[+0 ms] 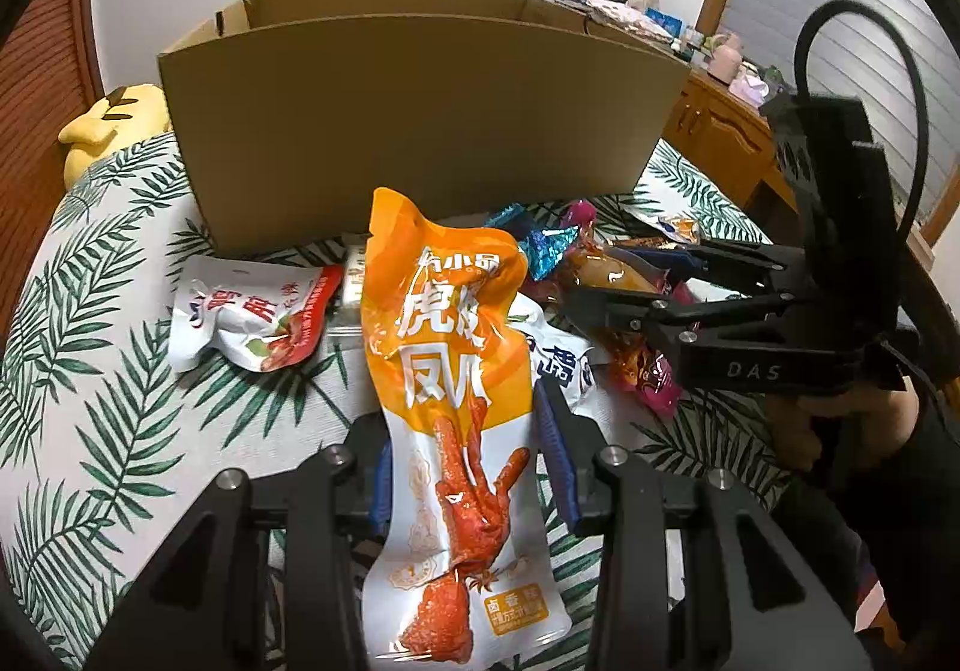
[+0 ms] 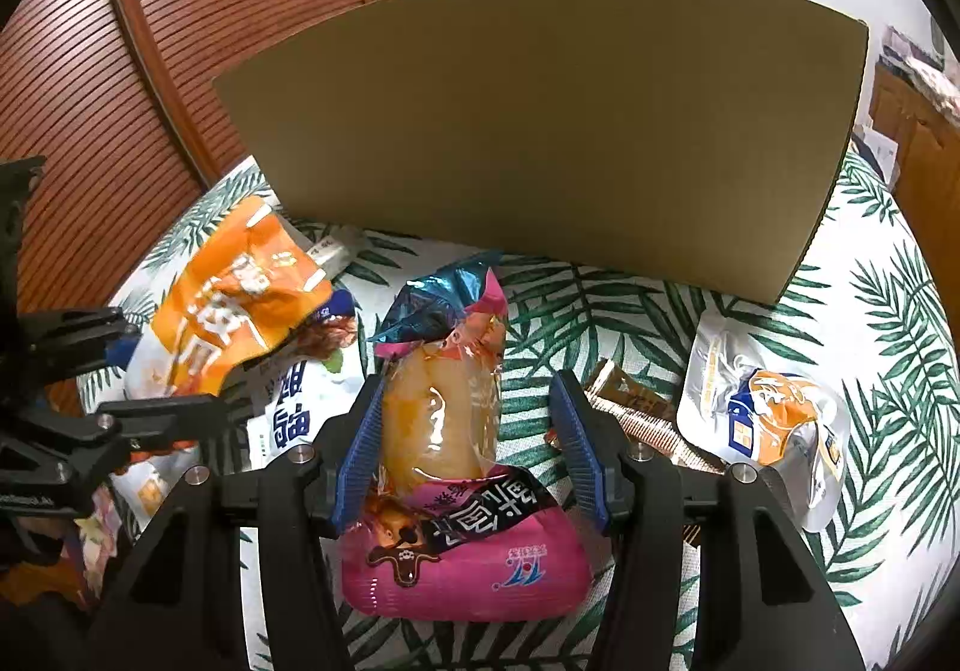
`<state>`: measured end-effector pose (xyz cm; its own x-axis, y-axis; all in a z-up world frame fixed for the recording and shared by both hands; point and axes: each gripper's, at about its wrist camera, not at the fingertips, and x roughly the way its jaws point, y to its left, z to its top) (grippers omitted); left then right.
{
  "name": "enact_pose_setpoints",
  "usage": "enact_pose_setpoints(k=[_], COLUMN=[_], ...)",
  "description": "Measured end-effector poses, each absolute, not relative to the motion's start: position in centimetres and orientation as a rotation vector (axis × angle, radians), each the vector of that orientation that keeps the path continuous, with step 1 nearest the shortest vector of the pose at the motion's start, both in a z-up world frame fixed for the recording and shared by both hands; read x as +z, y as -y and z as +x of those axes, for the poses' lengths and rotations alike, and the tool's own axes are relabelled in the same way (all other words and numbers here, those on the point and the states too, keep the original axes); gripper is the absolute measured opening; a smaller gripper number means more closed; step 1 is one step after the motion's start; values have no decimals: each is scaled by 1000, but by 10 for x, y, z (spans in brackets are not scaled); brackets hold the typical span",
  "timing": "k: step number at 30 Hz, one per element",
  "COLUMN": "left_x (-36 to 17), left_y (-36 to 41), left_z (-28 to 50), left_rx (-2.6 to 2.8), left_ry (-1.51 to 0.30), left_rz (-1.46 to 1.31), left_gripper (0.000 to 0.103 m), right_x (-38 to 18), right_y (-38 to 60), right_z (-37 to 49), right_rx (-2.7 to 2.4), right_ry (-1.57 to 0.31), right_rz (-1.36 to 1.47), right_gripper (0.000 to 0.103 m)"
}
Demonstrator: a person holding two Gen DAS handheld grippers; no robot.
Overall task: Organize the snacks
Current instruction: 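Grasp the orange chicken-feet packet with the left tool while the right tool grasps the pink packet, then lift both packets over the box and release them inside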
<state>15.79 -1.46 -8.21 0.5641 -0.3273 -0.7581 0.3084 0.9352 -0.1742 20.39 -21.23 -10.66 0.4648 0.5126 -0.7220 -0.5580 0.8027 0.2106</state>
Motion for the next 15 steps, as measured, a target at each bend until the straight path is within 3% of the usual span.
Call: enact_pose_setpoints(k=[12, 15], left_x=[-66, -65], left_y=[1, 0], left_z=[147, 145], left_rx=[-373, -375], left_ry=[-839, -826], left_rz=[-42, -52], left_gripper=[39, 39], right_x=[-107, -106], right_y=[186, 179], right_z=[196, 195], right_rx=[631, 628], right_ry=[-896, -926], right_rz=[-205, -224], right_gripper=[56, 51])
